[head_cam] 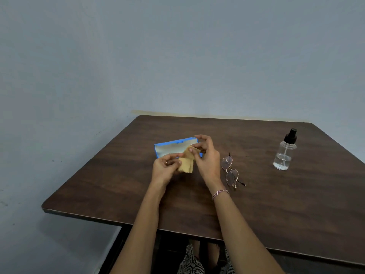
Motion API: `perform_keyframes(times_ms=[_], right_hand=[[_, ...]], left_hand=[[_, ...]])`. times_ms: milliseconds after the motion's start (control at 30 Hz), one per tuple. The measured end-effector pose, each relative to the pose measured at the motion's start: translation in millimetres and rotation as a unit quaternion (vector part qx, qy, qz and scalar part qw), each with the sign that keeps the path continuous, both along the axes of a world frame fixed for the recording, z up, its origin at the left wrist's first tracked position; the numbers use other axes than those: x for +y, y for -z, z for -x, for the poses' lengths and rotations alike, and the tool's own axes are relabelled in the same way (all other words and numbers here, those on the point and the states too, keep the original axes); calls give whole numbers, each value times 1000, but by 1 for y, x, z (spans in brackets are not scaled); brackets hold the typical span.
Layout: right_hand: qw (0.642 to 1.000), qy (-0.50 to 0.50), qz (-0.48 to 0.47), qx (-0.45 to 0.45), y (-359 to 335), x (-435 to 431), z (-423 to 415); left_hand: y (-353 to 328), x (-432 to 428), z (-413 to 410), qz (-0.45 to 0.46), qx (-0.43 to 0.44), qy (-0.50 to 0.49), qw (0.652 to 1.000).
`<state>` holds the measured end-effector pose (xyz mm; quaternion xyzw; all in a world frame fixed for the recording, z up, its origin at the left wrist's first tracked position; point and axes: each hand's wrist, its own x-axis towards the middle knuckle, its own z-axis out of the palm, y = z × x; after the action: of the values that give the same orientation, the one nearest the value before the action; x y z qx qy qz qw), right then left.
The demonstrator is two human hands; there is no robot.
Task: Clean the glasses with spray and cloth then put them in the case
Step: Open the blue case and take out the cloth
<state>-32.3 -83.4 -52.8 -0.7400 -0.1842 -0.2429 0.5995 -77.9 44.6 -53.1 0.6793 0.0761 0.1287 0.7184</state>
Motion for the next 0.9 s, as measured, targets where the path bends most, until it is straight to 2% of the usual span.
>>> perform_keyframes(times_ms=[233, 300, 367, 433, 533, 667, 833, 900], right_hand=[[990, -117, 79, 10, -5, 8, 12], [989, -140, 48, 18, -6, 8, 14], [994, -109, 13, 15, -6, 7, 13], [999, -36, 4, 17, -4, 5, 9], [997, 31, -2, 68, 2, 2, 2], [989, -13, 21, 147, 10, 2, 2], [983, -63, 7, 173, 12, -2, 9], [980, -69, 17, 184, 15, -4, 10]], left_hand=[[-1, 7, -4, 111, 6, -17, 994], [0, 8, -4, 118, -8, -24, 993], [2, 8, -3, 101, -24, -35, 994], [2, 9, -1, 87, -39, -47, 994], [3, 11, 0, 94, -57, -43, 993], [3, 9, 2, 79, -73, -7, 994], [6, 6, 5, 4, -39, 62, 997], [10, 5, 5, -53, -28, 63, 996]])
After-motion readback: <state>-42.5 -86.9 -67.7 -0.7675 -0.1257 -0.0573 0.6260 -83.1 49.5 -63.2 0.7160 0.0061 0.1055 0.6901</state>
